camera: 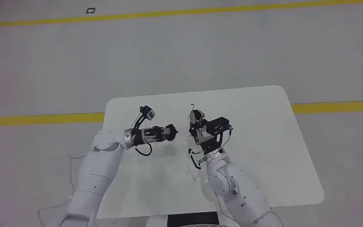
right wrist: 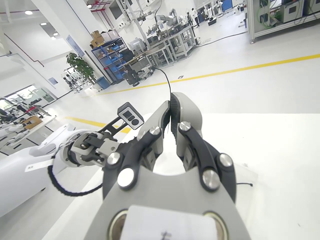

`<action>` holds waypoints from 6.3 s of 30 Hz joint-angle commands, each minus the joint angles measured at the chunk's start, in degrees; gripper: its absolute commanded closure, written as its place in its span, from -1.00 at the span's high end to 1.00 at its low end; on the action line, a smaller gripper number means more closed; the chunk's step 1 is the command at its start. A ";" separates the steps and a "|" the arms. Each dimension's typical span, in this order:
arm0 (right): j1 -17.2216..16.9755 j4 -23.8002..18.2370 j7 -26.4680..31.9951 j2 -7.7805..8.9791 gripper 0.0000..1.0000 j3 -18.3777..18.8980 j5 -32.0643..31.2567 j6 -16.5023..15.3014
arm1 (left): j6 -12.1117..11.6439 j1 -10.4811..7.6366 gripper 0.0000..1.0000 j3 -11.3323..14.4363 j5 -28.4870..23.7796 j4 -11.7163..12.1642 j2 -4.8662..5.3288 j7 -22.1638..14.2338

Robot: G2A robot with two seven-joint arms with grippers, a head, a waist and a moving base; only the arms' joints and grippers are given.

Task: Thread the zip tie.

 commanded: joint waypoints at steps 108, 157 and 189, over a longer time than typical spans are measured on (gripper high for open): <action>-4.71 -3.01 3.32 0.81 -1.00 -5.39 -9.98 4.78 | 0.00 0.32 -1.00 0.14 0.82 -0.52 -0.21 0.08; -4.02 -2.66 4.99 1.15 -0.56 -5.53 -9.84 4.47 | 0.00 0.32 -1.00 0.14 0.82 -0.52 -0.21 0.08; -3.00 -2.19 5.56 1.07 -1.00 -6.37 -10.72 5.59 | 0.00 0.32 -1.00 0.14 0.82 -0.52 -0.21 0.08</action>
